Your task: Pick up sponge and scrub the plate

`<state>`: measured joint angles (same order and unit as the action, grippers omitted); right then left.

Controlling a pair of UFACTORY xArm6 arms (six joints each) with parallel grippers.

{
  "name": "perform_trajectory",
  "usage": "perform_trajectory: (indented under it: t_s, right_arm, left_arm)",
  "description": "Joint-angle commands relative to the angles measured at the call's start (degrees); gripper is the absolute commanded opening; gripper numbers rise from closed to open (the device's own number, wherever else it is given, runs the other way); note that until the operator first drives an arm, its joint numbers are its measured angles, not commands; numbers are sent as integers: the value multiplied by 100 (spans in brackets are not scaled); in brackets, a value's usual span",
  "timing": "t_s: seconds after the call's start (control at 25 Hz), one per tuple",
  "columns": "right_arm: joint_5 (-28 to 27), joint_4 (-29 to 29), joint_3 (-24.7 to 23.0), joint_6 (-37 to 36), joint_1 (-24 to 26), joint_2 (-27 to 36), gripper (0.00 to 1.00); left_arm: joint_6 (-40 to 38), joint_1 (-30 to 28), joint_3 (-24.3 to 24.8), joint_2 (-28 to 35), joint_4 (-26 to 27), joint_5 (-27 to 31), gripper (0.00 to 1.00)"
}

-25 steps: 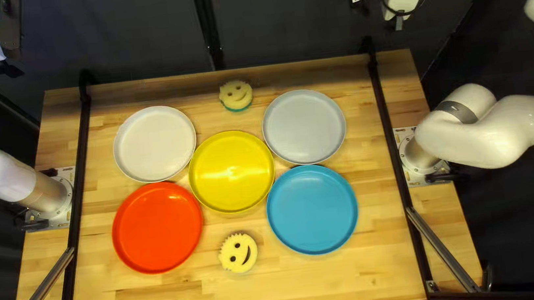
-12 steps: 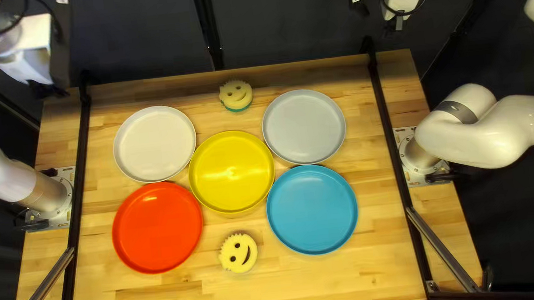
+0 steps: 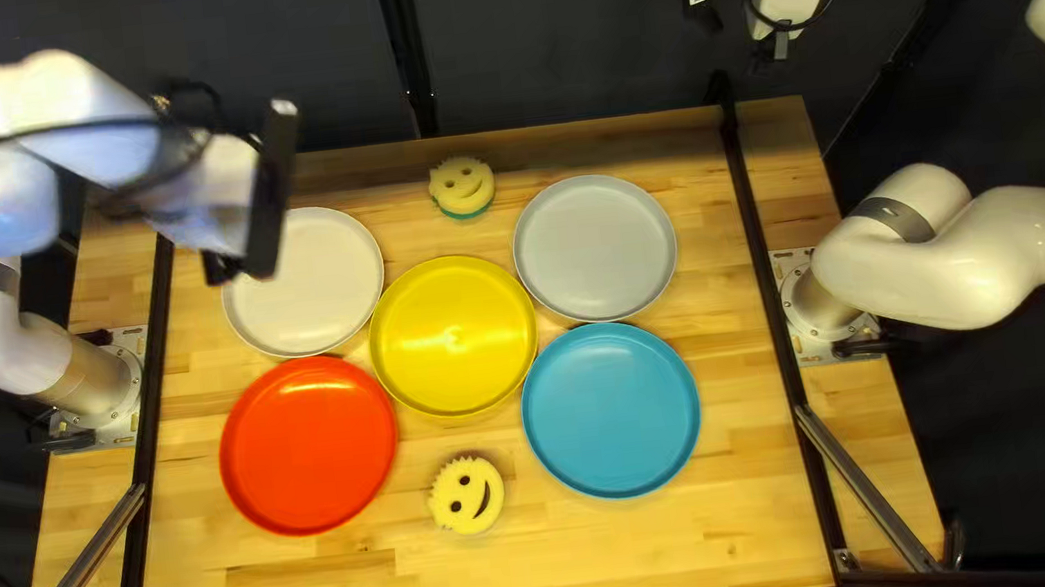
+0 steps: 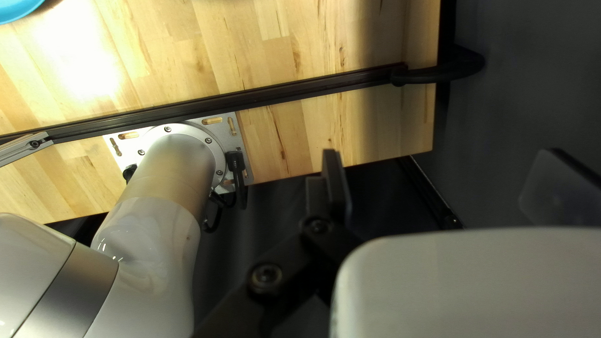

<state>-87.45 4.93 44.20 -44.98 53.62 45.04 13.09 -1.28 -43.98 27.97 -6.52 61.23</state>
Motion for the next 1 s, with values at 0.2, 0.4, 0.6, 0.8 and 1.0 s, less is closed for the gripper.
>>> perform_trajectory:
  t_s: [0.2, 0.4, 0.6, 0.8, 1.0]
  right_arm:
    - [0, 0, 0, 0, 0, 0, 100]
    - [0, 0, 0, 0, 0, 0, 100]
    - [0, 0, 0, 0, 0, 0, 100]
    - [0, 0, 0, 0, 0, 0, 100]
    - [0, 0, 0, 0, 0, 0, 100]
  left_arm:
    - [-5, -4, 1, -5, 1, -7, 100]
    - [-509, -364, -134, -612, -135, -476, 100]
    - [-742, -702, -753, -1479, -185, -711, 100]
    - [-1160, -1173, -1270, -2122, -235, -796, 100]
    - [-1127, -1569, -1534, -2695, 120, -1058, 100]
